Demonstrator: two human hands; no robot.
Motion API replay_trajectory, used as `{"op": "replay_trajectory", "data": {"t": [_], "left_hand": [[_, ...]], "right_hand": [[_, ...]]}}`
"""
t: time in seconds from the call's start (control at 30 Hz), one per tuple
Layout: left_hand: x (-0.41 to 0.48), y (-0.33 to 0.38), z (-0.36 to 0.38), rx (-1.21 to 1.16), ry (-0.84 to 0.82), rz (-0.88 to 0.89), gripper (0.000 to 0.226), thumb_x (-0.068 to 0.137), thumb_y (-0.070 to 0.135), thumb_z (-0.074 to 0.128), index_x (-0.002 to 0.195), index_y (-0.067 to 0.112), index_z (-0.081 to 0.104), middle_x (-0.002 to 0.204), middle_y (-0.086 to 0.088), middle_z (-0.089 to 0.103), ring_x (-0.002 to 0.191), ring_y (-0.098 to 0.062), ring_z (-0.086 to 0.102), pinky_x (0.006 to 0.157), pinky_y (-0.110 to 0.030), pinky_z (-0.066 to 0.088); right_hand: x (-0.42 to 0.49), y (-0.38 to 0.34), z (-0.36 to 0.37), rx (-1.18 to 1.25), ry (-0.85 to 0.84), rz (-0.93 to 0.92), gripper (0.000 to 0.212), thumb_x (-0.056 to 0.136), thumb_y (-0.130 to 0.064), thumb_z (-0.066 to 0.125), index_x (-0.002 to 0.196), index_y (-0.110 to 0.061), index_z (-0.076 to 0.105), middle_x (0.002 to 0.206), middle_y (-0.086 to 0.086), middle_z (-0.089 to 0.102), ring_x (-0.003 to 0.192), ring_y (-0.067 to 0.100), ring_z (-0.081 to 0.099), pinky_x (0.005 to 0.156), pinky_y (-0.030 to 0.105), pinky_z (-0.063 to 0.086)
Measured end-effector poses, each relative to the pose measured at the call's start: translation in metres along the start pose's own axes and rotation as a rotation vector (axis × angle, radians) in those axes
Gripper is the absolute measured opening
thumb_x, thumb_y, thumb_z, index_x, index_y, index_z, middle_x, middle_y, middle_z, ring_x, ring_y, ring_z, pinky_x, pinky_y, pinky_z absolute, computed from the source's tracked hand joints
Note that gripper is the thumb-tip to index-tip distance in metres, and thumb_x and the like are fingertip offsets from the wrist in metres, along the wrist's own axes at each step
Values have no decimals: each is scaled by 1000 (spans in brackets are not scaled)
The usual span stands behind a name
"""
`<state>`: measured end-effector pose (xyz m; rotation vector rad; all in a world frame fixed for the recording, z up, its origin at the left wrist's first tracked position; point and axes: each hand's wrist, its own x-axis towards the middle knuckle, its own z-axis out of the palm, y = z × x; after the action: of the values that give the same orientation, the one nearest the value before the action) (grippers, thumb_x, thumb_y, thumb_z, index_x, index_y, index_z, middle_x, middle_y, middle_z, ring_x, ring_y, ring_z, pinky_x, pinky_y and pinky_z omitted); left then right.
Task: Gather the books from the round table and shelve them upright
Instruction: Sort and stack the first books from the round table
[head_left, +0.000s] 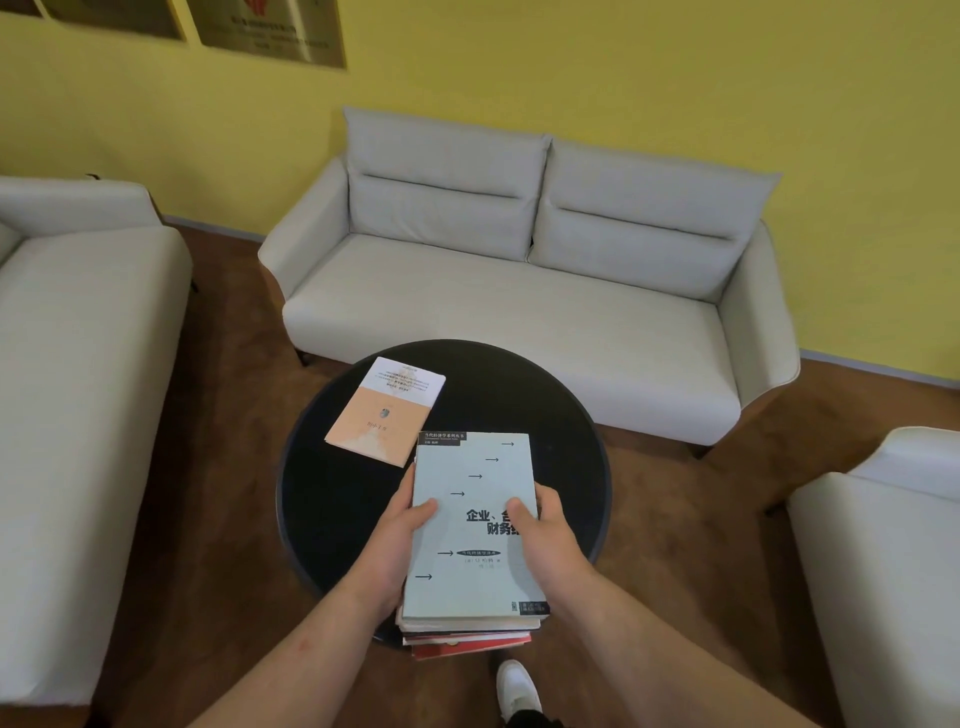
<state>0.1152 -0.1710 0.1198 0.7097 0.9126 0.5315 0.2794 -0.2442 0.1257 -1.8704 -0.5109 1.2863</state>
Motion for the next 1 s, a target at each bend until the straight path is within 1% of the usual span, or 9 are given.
{"op": "replay_trajectory", "data": {"t": [0.17, 0.33, 0.47, 0.53, 0.6, 0.67, 0.77, 0.9, 1.0], "left_hand": [[-3, 0, -3, 10, 11, -33, 42, 104, 20, 45, 120, 59, 47, 130, 0, 67, 114, -33, 69, 98, -61, 51], [-2, -3, -2, 89, 66, -22, 44, 103, 18, 51, 126, 55, 46, 124, 3, 70, 108, -30, 72, 94, -59, 54], [0, -4, -9, 139, 32, -9, 41, 103, 22, 51, 132, 49, 46, 124, 0, 72, 109, -30, 72, 94, -59, 54], [1, -5, -13, 164, 36, 2, 42, 102, 22, 52, 134, 49, 45, 125, 0, 71, 109, -30, 72, 94, -59, 54], [4, -7, -15, 177, 26, 13, 43, 101, 23, 54, 135, 48, 44, 125, -1, 71, 109, -32, 71, 93, -59, 55], [6, -7, -16, 184, 46, 14, 42, 99, 27, 56, 134, 48, 46, 124, -1, 71, 107, -32, 72, 91, -57, 56], [16, -7, -27, 251, 188, 51, 36, 100, 43, 48, 135, 39, 53, 128, 0, 67, 113, -25, 68, 100, -51, 52], [69, 12, -67, 289, 549, -23, 44, 102, 39, 47, 141, 18, 49, 139, -6, 55, 128, -26, 53, 111, -48, 43], [125, 30, -105, 535, 637, -44, 52, 98, 35, 56, 145, 15, 44, 145, -10, 50, 132, -29, 50, 112, -49, 41]], "right_hand": [[-5, -2, -2, -27, -29, 29, 29, 107, -36, 40, 134, -27, 37, 107, -4, 69, 86, 11, 72, 52, 19, 52], [-4, 4, -4, -135, -36, -71, 39, 106, -36, 41, 143, -27, 31, 109, -13, 66, 84, 8, 72, 51, 10, 50], [-3, 6, 0, -197, -25, -144, 54, 104, -34, 47, 152, -30, 23, 140, -8, 55, 96, 6, 69, 60, 13, 54], [-2, 2, 3, -435, 78, -254, 63, 103, -33, 50, 156, -29, 16, 160, -5, 28, 125, 9, 53, 85, 16, 55], [7, -11, 8, -774, 211, -438, 63, 100, -34, 52, 154, -28, 20, 166, -3, 12, 151, 18, 21, 119, 34, 31], [16, -34, 16, -966, 138, -601, 58, 100, -37, 49, 153, -27, 28, 167, -1, 11, 156, 21, 3, 125, 39, 6], [31, -54, 33, -1153, -78, -691, 56, 100, -47, 38, 153, -28, 32, 167, 3, 16, 156, 23, 3, 125, 44, -5], [39, -49, 41, -1221, -30, -718, 60, 94, -56, 31, 149, -31, 38, 162, 1, 29, 153, 22, 17, 125, 45, -2], [43, -46, 42, -1226, -2, -723, 59, 92, -56, 32, 145, -32, 41, 160, 0, 34, 152, 21, 22, 124, 42, -1]]}}
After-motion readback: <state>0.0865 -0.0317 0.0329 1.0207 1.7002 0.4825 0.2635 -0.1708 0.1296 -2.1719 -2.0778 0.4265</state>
